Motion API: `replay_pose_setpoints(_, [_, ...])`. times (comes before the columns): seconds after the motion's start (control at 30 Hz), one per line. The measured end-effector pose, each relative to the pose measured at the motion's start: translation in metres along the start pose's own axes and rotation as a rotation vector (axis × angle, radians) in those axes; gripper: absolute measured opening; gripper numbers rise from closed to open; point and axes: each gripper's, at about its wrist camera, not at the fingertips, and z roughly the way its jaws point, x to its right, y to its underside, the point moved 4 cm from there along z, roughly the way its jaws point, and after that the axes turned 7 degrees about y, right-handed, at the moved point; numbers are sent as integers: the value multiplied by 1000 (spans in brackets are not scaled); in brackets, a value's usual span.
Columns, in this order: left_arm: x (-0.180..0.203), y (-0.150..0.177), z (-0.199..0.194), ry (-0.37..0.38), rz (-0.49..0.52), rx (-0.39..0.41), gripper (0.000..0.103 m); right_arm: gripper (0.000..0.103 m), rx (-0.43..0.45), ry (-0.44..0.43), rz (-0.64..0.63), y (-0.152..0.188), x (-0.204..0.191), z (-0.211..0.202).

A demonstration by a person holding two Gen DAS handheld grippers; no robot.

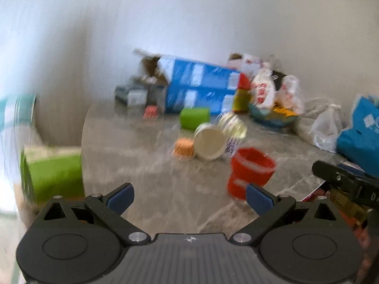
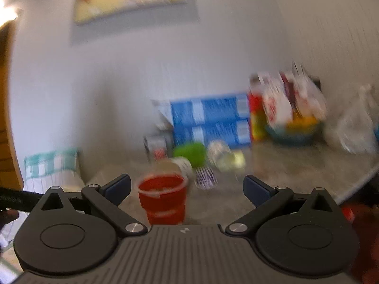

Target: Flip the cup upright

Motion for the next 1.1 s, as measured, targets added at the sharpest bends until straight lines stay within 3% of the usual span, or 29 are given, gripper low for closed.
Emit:
replay_pose_setpoints(0.07, [10, -11, -8, 3, 35, 24, 101, 102, -91, 49, 8, -13, 1, -7])
replay_pose_setpoints(0.17, [24, -23, -16, 4, 63, 20, 101, 102, -146, 69, 22, -25, 1, -21])
replay_pose_setpoints(0.33, [38, -30, -20, 46, 77, 16, 101, 102, -176, 41, 2, -31, -5, -31])
replay_pose_setpoints(1.1, [35, -24, -14, 13, 67, -9, 101, 102, -219, 47, 4, -26, 6, -25])
